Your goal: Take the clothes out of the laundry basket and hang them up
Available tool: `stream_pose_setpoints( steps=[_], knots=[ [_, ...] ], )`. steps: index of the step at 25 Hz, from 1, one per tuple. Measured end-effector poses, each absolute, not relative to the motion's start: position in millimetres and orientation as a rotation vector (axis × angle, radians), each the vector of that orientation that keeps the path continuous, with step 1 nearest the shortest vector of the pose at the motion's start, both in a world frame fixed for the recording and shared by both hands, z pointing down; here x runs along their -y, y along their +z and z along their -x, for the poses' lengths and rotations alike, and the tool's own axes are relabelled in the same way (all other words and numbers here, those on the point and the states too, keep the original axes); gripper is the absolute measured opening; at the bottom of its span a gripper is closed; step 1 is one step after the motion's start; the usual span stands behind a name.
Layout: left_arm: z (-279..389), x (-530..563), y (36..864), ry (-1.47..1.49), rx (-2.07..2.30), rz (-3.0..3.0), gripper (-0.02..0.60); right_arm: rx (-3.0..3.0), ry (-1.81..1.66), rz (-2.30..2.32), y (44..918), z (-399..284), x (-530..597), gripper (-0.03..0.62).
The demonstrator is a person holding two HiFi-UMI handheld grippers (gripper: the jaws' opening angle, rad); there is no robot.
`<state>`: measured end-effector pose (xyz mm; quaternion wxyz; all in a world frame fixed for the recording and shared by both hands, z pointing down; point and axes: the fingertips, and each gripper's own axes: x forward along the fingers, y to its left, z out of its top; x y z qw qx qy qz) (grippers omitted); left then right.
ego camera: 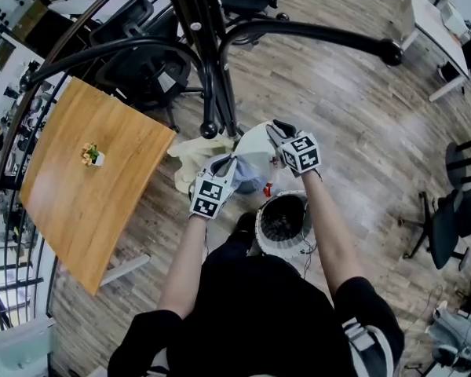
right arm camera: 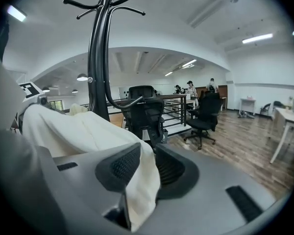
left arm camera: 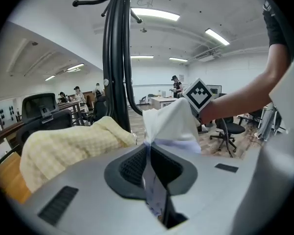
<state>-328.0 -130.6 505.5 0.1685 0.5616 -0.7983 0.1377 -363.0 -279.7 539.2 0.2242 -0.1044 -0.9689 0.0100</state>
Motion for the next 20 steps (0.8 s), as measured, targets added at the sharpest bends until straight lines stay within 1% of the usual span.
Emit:
stream_pose_setpoints(
  steps=[3,7,9,10,16,20],
  knots=[
    [327,133,512,0.403,2.256,-1.599,0.04,2.655,0.043,0.285,546,355,283,0.147],
    [325,135,511,0.394,2.253,-1.603,0.104,2.653,0.06,0.25,547,346,291,0.169],
    [322,136,506,0.365,2.255,-1.612,0.139,2.664,0.084,0.226,543,341,296,0.169],
    [319,136,505,0.353,2.253,-1.614,0.144,2.671,0.097,0.215,542,339,298,0.169],
    [305,133,505,0.358,2.261,-1.622,0.144,2.675,0.107,0.186,541,317,302,0.167],
    [295,125,503,0.34,2.258,-1.606,0.144,2.703,0.132,0.185,533,297,300,0.133]
  ],
)
